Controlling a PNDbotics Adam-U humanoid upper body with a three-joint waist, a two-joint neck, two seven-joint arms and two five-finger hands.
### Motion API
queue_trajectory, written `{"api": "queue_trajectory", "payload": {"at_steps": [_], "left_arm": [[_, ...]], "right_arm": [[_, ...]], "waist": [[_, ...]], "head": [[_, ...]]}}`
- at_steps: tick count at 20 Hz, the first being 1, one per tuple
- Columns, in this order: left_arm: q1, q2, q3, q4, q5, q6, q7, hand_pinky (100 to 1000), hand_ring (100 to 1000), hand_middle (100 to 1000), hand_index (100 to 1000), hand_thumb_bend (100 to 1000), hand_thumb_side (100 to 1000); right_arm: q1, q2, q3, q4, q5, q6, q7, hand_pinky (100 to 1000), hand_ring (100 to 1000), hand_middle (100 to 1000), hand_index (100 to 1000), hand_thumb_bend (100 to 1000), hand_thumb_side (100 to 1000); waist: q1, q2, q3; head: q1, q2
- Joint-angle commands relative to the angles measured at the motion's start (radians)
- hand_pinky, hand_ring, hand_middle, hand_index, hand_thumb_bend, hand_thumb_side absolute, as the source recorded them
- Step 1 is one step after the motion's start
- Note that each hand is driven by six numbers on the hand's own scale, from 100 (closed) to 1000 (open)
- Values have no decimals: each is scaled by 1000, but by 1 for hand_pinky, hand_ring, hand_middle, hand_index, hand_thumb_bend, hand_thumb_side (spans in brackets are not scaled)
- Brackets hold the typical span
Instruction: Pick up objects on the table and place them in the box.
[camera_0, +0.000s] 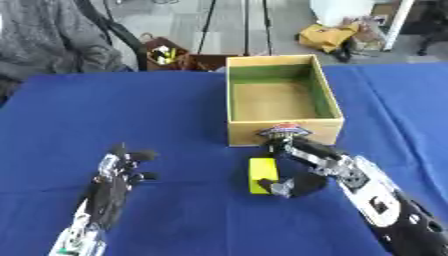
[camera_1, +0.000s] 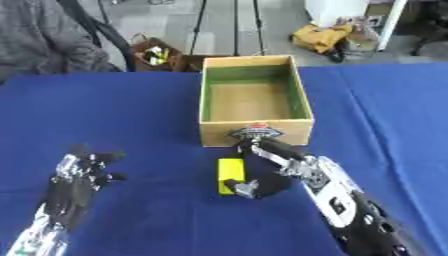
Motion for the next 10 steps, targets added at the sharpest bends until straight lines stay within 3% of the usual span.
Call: {"api": "queue_trajectory", "payload": {"at_steps": [1, 3, 10], "left_arm": [[-7, 3, -2, -14, -2, -2, -1, 691, 975, 702, 660, 213, 1000], [-7, 3, -1, -14, -2, -2, -1, 691, 975, 702, 660, 213, 1000], [-8, 4, 0, -15, -1, -2, 1, 691, 975, 701, 660, 215, 1000]], "right_arm": [[-8, -13, -3, 5, 14, 12, -25, 754, 889, 396, 488, 100, 478], [-7, -15, -6, 2, 12, 18, -42, 744, 840, 305, 383, 100, 399], [-14, -44, -12, -76, -18, 48, -115, 741, 819, 281, 360, 100, 353]], "waist": [[-1, -16, 0], [-1, -16, 0], [-7, -17, -1]], "head": [[-1, 7], [-1, 7], [2, 5]]}}
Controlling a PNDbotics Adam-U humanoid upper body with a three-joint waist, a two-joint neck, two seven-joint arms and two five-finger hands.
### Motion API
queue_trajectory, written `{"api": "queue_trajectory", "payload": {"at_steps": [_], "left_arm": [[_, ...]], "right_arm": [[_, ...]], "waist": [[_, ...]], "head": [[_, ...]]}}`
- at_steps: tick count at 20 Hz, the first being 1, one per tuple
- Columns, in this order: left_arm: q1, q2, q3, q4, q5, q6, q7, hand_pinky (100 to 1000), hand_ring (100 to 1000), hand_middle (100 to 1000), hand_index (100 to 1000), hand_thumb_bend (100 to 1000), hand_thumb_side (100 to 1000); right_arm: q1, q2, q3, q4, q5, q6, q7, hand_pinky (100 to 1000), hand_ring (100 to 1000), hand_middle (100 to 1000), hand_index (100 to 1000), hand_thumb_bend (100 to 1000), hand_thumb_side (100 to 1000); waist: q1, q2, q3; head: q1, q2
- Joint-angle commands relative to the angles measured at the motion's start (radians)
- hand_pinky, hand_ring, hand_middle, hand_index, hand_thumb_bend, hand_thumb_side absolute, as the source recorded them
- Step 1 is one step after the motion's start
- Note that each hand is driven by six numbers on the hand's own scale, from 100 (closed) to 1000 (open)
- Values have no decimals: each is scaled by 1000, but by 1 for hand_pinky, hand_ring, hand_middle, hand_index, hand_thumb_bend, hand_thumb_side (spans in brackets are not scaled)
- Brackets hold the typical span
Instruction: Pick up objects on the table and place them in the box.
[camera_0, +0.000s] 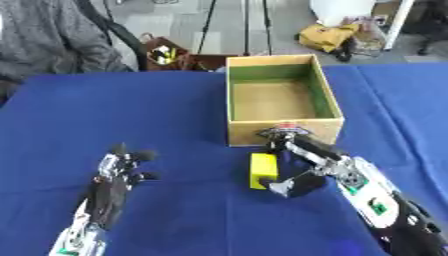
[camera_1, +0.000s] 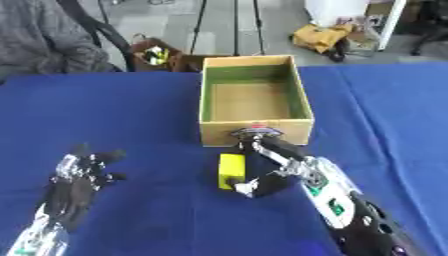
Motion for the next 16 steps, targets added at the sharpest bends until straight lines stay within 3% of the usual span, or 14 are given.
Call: {"api": "queue_trajectory", "payload": {"at_steps": [1, 10, 16], "left_arm": [[-8, 5, 1, -15, -1, -2, 1, 691, 975, 701, 660, 215, 1000], [-5, 7, 4, -15, -2, -2, 4, 691, 975, 701, 660, 218, 1000], [-6, 7, -6, -13, -3, 1, -4, 691, 975, 701, 660, 218, 1000]], "right_arm": [[-24, -41, -14, -75, -27, 15, -27, 741, 818, 280, 359, 100, 344], [-76, -177, -47, -295, -152, 107, -67, 737, 791, 274, 353, 100, 235], [-136, -226, -68, -256, -154, 161, -101, 736, 783, 279, 360, 100, 209]], "waist": [[-4, -17, -1], [-15, -20, -6], [-21, -21, 14]], "head": [[2, 4], [14, 2], [2, -8]]}}
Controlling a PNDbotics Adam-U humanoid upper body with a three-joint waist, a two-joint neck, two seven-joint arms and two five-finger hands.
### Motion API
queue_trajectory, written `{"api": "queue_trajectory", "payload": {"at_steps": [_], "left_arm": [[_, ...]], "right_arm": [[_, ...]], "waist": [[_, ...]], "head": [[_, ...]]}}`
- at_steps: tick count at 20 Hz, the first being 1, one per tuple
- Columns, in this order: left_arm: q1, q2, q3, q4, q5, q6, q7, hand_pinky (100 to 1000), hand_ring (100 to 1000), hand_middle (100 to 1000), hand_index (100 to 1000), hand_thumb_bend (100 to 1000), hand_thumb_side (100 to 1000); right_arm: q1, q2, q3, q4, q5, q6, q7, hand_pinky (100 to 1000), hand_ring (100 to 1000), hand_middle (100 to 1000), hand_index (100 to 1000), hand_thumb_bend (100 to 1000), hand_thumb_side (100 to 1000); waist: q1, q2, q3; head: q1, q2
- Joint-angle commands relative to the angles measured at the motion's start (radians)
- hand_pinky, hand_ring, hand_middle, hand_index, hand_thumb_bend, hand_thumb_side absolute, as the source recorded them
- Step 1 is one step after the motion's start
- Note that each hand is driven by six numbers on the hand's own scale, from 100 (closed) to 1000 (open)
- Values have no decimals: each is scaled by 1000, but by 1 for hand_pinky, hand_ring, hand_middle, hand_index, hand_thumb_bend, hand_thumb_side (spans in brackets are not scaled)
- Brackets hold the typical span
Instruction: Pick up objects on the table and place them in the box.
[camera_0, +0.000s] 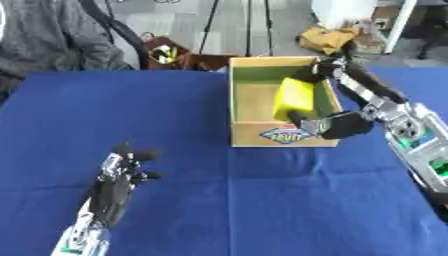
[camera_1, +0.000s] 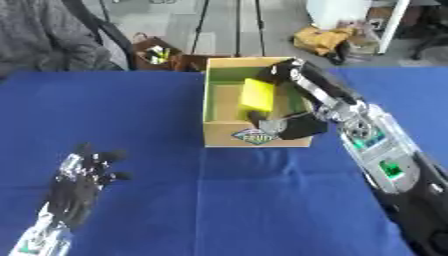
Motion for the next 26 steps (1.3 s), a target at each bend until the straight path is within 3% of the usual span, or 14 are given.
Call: {"api": "queue_trajectory", "payload": {"at_steps": [1, 13, 16, 17, 18, 19, 22, 26], "left_arm": [[-8, 7, -9, -12, -3, 1, -7, 691, 975, 701, 660, 218, 1000], [-44, -5, -53, -13, -4, 8, -50, 691, 976, 701, 659, 214, 1000], [-47, -6, -56, -13, -4, 9, -54, 691, 976, 701, 659, 214, 1000], [-49, -6, -58, -14, -4, 9, -55, 691, 976, 701, 659, 212, 1000], [-52, -6, -61, -14, -4, 10, -58, 691, 976, 701, 659, 212, 1000], [-53, -7, -63, -14, -4, 10, -59, 691, 976, 700, 658, 212, 1000], [-54, -8, -64, -14, -4, 10, -61, 691, 976, 701, 659, 211, 1000], [-54, -9, -63, -13, -5, 10, -61, 691, 976, 700, 658, 213, 1000]], "right_arm": [[-42, -33, -20, 34, 8, 18, -22, 736, 783, 279, 360, 100, 209], [-100, -9, -65, 338, 151, 17, -120, 750, 812, 322, 410, 100, 301], [-113, 2, -73, 405, 195, -2, -150, 750, 812, 322, 410, 100, 301], [-115, 4, -74, 425, 208, -5, -154, 837, 911, 625, 670, 100, 474], [-114, 3, -67, 447, 222, -12, -151, 850, 923, 674, 711, 100, 496], [-116, 3, -53, 470, 237, -22, -142, 882, 952, 779, 799, 100, 551], [-122, 11, -50, 508, 285, -60, -97, 913, 981, 854, 860, 100, 593], [-123, 18, -77, 505, 339, -80, -57, 943, 1000, 933, 913, 224, 680]], "waist": [[-3, -20, 11], [-5, 10, 132], [-4, 12, 141], [-4, 16, 148], [-3, 20, 159], [-1, 23, 165], [1, 27, 168], [1, 28, 158]], "head": [[-11, -9], [-82, -60], [-89, -64], [-96, -66], [-106, -69], [-113, -70], [-119, -69], [-119, -68]]}}
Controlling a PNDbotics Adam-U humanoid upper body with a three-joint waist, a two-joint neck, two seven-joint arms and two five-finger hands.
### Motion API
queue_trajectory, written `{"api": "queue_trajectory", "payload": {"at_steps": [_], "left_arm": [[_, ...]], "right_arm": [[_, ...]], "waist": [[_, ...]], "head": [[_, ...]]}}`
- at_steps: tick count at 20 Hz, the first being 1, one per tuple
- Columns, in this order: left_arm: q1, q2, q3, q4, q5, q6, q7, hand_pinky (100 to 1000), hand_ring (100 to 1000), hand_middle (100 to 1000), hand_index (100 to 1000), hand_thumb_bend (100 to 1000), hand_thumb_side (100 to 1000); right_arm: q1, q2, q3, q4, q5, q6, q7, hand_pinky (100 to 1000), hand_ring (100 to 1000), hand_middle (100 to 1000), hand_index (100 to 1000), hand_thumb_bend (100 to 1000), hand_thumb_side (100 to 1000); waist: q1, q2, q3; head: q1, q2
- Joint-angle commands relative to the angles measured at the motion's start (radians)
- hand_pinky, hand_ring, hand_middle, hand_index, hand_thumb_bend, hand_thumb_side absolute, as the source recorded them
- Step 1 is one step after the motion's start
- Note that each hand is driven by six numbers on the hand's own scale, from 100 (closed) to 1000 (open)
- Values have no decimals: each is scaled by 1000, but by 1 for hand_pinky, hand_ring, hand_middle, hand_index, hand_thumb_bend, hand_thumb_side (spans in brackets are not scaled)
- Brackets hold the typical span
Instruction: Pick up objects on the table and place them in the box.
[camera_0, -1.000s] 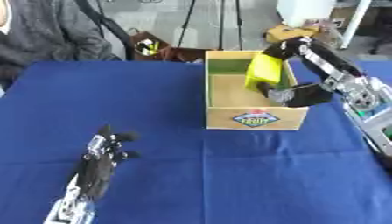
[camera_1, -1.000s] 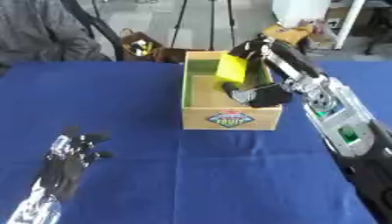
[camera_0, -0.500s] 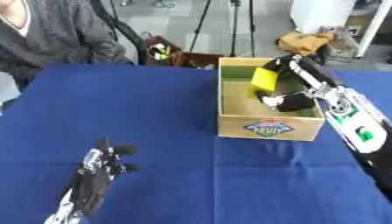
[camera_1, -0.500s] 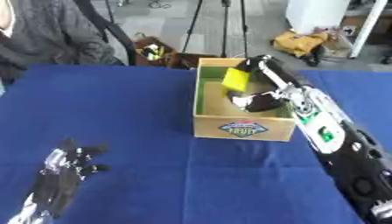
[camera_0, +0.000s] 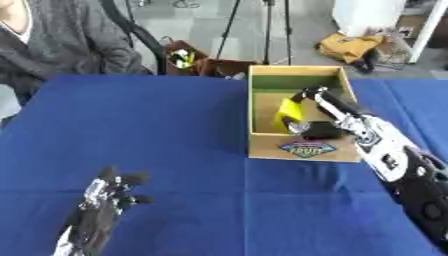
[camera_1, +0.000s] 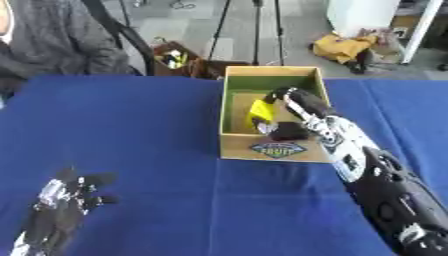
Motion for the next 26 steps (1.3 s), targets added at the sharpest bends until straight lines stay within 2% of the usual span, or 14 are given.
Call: {"api": "queue_trajectory", "payload": {"at_steps": [1, 5, 8, 9, 11, 13, 14, 15, 17, 19, 22, 26], "left_arm": [[-15, 1, -1, -14, -5, -2, -2, 690, 976, 700, 658, 214, 1000], [-15, 1, 1, -14, -6, -2, -1, 691, 976, 700, 658, 214, 1000], [-14, 2, 3, -14, -6, -2, 1, 691, 976, 700, 658, 215, 1000], [-13, 2, 4, -14, -6, -2, 2, 691, 976, 700, 658, 217, 1000], [-9, 3, 11, -12, -6, -2, 7, 691, 976, 700, 658, 217, 1000], [-6, 3, 16, -12, -6, -3, 13, 691, 977, 700, 659, 218, 1000], [-4, 3, 21, -12, -6, -4, 16, 691, 977, 700, 659, 218, 1000], [-3, 3, 25, -12, -6, -5, 20, 691, 977, 700, 659, 218, 1000], [-1, 5, 38, -13, -7, -8, 32, 691, 977, 700, 659, 219, 1000], [0, 7, 49, -15, -7, -11, 43, 691, 977, 700, 659, 220, 1000], [-2, 11, 66, -19, -8, -15, 60, 691, 978, 700, 658, 220, 1000], [-3, 15, 82, -25, -7, -20, 78, 691, 978, 700, 658, 219, 1000]], "right_arm": [[-19, -11, -21, -11, 39, -13, 21, 946, 1000, 937, 915, 243, 694], [-19, -13, -21, -42, 30, -12, 18, 950, 1000, 943, 920, 280, 735], [-20, -16, -25, -83, 2, -14, -1, 938, 1000, 926, 901, 236, 725], [-21, -16, -25, -98, -11, -12, -10, 895, 960, 829, 842, 132, 643], [-26, -9, -39, -145, -42, -32, -38, 856, 939, 800, 827, 100, 611], [-5, -8, -47, -199, -76, -53, -71, 810, 947, 780, 813, 100, 668], [11, -4, -51, -227, -93, -65, -88, 810, 947, 780, 813, 100, 668], [29, -1, -51, -254, -110, -71, -105, 794, 957, 773, 808, 100, 757], [75, 15, -47, -309, -144, -90, -138, 783, 967, 762, 801, 100, 848], [127, 30, -35, -362, -176, -92, -171, 777, 970, 756, 794, 100, 883], [203, 65, -30, -439, -224, -62, -212, 747, 967, 727, 765, 100, 931], [302, 108, -49, -538, -285, -6, -231, 734, 960, 705, 753, 100, 962]], "waist": [[1, -14, -6], [-1, -15, -21], [-2, -17, -33], [-2, -18, -38], [-3, -23, -62], [-2, -26, -81], [-1, -27, -92], [-1, -27, -101], [-1, -25, -125], [0, -20, -143], [2, -11, -170], [9, -5, -201]], "head": [[-2, -8], [2, -8], [7, -7], [9, -6], [27, -4], [41, -1], [50, 0], [59, 0], [85, 0], [110, -4], [144, -12], [157, -13]]}}
